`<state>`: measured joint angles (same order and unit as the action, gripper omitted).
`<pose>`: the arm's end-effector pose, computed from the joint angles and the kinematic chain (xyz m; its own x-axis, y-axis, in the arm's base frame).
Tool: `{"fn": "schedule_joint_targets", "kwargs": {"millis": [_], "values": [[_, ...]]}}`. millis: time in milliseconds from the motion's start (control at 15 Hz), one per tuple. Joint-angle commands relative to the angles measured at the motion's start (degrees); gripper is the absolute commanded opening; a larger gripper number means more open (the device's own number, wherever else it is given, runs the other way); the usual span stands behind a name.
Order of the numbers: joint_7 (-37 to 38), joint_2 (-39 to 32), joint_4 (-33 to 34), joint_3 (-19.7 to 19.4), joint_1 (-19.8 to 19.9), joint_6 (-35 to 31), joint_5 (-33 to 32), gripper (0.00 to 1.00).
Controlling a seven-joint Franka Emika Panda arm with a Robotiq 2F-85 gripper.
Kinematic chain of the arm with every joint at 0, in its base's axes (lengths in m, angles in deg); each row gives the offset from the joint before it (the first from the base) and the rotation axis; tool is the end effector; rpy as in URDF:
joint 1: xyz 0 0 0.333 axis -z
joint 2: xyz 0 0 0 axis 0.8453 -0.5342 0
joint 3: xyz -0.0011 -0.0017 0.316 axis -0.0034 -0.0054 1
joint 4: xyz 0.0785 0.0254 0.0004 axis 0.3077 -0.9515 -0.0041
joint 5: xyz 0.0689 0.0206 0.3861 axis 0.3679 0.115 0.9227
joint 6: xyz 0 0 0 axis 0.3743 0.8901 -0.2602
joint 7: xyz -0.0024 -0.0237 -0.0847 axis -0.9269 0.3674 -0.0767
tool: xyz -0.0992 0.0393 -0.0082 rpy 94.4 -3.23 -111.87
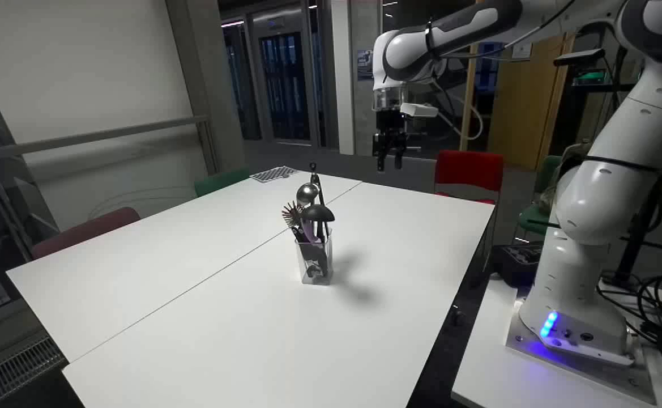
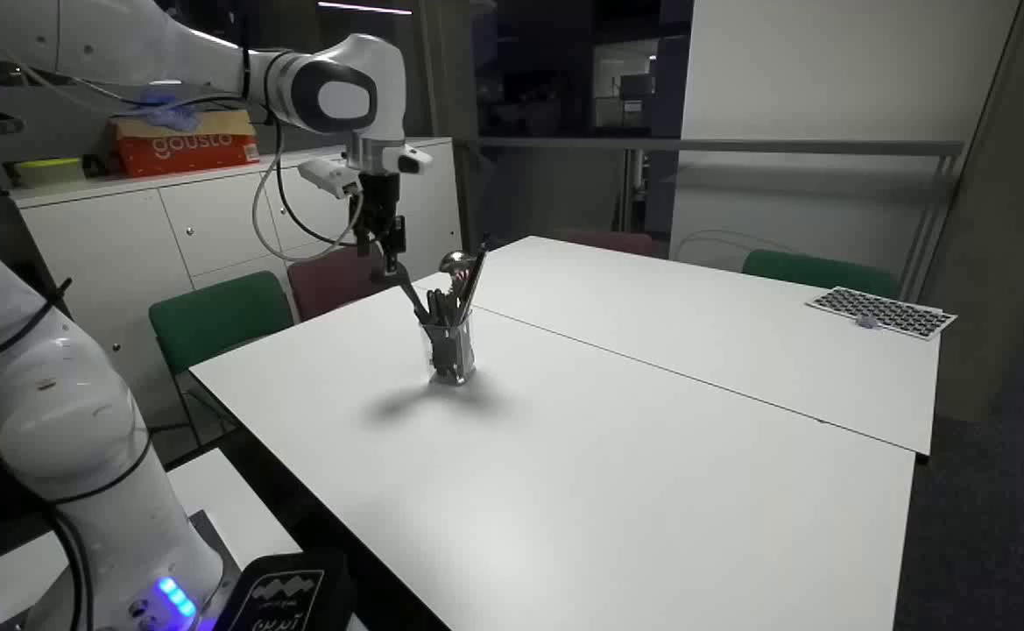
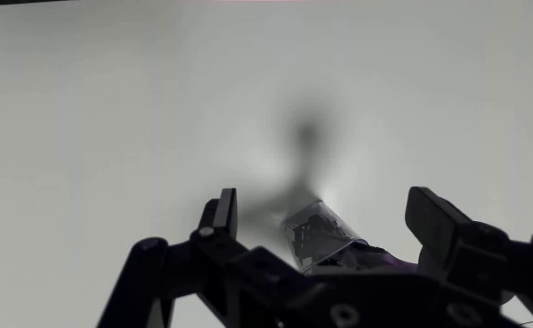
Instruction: Remove two utensils from the utensil holder
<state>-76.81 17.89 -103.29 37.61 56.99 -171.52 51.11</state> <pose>0.4492 -0.0008 0.5057 0.9930 -0.0768 -0.0893 -0.0891 -0.9857 -0.1429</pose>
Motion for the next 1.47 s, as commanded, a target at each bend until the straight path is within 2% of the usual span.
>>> {"fn": "schedule_joint_targets", "kwargs": {"millis": [0,467,533,933,1267,1400], "values": [[-0.12,-0.06,0.13,0.43,0.5,0.16,0.12,1.0],[-1.1,0.07,0.02,0.2,0.33,-0.48,0.79,1.0],[-3.06,0.44,-0.16,-0.42,-0.02,-2.4,2.73,1.0],[-3.19,-4.32,5.38,-3.1,0.41,-12.0,13.93,1.0],[1.87,-12.1,13.01,-5.95,2.25,-8.1,23.58,1.0],[-1.16,-13.28,13.98,-5.88,2.29,-8.44,26.01,1.0]]}}
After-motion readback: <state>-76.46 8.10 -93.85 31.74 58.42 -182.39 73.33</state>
